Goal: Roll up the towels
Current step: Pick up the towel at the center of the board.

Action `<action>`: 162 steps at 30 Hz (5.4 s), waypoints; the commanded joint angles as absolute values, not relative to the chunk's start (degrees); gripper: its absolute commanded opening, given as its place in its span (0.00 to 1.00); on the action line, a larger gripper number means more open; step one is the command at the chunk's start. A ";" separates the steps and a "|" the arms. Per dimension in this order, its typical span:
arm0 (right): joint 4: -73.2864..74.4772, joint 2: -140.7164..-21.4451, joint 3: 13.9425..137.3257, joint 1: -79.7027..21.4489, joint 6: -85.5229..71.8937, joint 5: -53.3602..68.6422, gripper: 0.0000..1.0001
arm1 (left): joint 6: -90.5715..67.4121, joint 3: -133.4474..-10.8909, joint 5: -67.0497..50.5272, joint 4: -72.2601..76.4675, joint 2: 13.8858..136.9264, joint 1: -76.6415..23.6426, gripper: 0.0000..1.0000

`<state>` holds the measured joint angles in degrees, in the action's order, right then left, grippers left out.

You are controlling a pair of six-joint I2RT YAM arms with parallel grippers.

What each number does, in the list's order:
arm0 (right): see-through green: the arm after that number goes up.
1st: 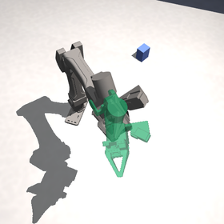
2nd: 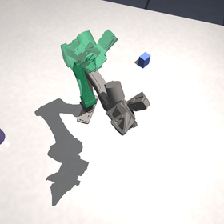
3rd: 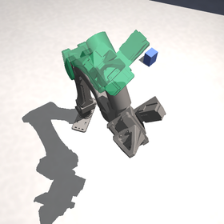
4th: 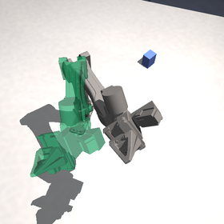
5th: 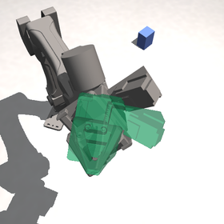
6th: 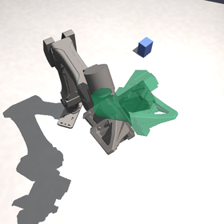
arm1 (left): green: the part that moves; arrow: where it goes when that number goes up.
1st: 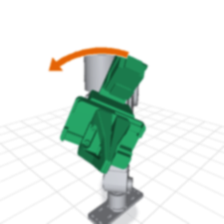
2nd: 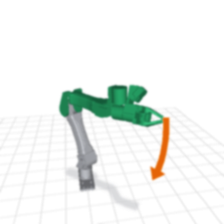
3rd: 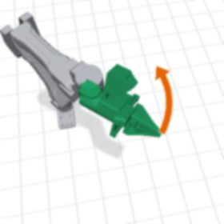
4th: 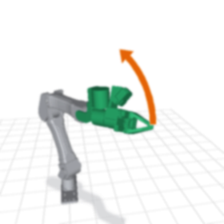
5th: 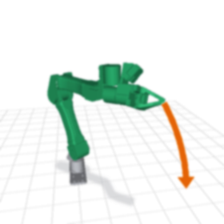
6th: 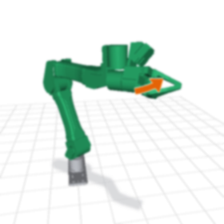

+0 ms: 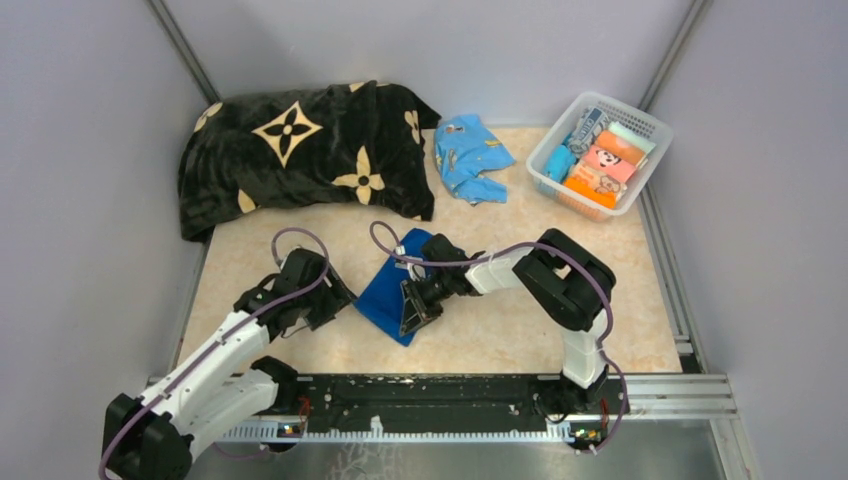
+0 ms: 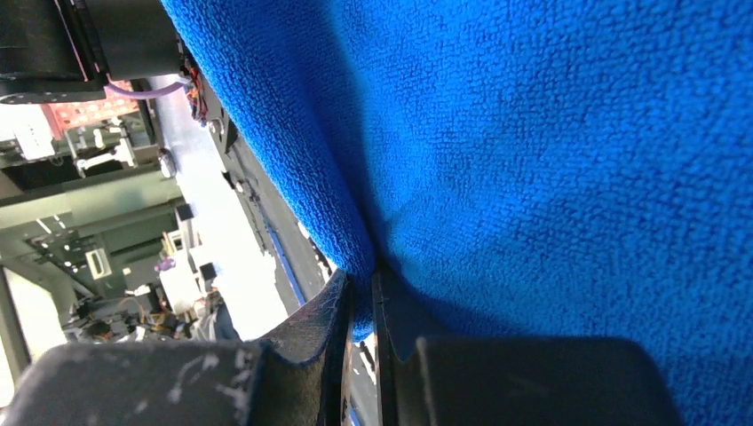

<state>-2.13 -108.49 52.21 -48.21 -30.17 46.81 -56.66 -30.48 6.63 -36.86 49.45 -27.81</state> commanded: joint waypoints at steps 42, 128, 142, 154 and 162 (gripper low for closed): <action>12.39 -94.19 64.53 -69.73 -7.98 -1.39 0.44 | -58.84 -21.71 -0.68 -20.16 62.71 -26.23 0.56; -1.43 -101.93 47.24 -56.43 -21.62 23.02 0.20 | -62.53 -12.40 -10.54 -5.77 52.46 -23.66 0.70; 5.81 -93.27 50.97 -58.68 -18.24 14.84 0.29 | -59.36 -19.35 -7.82 -12.03 67.23 -23.55 0.46; 10.49 -88.98 57.09 -71.28 -7.79 -7.66 0.40 | -59.31 -20.03 -7.06 -14.22 66.86 -23.60 0.44; 12.47 -99.42 62.37 -76.01 -5.42 -18.27 0.44 | -59.15 -20.13 -7.20 -14.15 67.01 -23.64 0.44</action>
<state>11.18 -95.50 59.22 -74.39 -7.66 -10.68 -61.58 -20.80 -11.44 -7.97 65.84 -23.73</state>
